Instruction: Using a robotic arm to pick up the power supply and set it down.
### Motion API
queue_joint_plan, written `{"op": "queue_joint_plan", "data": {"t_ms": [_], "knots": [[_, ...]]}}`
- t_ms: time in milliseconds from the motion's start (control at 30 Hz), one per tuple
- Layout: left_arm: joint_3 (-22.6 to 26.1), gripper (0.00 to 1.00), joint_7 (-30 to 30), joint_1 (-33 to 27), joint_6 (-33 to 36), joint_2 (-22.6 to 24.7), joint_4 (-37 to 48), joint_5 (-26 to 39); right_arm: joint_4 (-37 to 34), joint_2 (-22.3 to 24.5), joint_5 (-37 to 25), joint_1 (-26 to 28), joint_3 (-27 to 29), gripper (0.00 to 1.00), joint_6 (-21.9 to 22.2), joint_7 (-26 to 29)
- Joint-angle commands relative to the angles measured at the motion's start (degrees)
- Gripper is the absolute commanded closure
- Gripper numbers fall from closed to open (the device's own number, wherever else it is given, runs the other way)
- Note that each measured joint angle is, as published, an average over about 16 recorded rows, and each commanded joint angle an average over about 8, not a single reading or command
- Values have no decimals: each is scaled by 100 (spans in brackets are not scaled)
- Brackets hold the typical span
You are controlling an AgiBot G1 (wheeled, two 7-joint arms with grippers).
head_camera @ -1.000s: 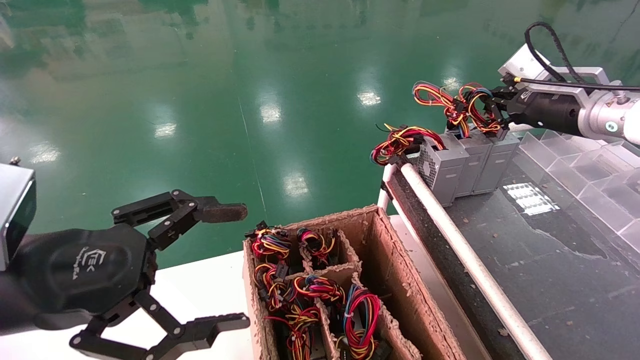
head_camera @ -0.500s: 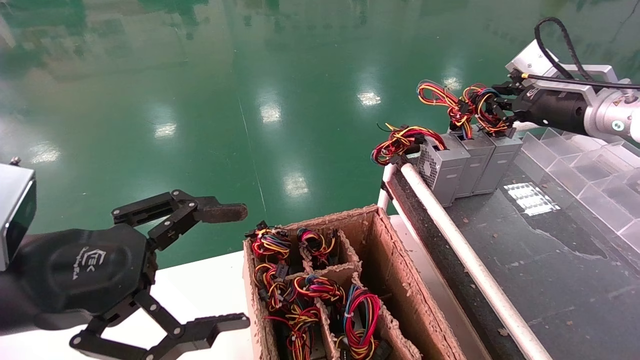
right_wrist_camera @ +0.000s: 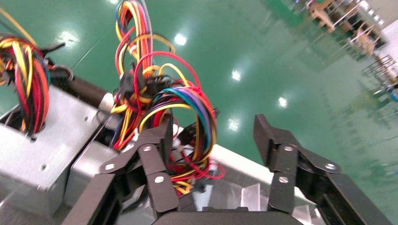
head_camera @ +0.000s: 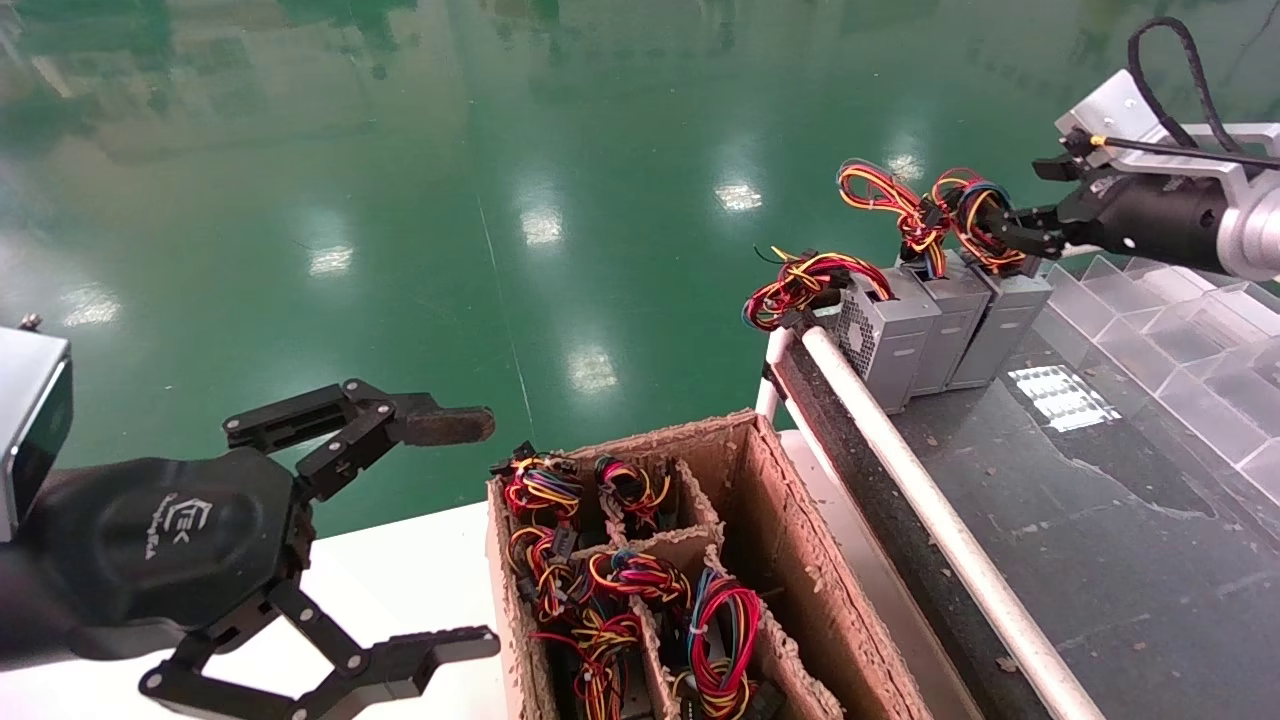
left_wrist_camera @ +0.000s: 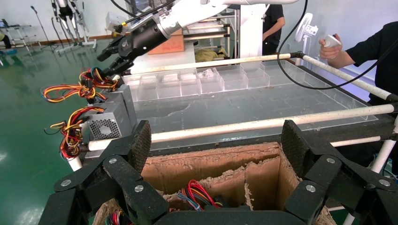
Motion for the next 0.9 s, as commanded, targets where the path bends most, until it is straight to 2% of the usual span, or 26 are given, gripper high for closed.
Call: {"op": "queue_joint_plan", "data": {"t_ms": [33, 400, 700, 900], "knots": [[1, 0, 0, 0, 0, 0, 0, 0, -32, 32, -43, 18, -29, 0, -68, 82], [4, 0, 2, -1, -2, -2, 0, -3, 157, 406, 39, 281, 28, 0, -617, 244], [6, 0, 3, -1, -3, -3, 1, -4, 465, 803, 888, 530, 607, 0, -1403, -37], [7, 0, 5, -1, -4, -3, 4, -5, 904, 976, 1240, 255, 795, 0, -1719, 35]]}}
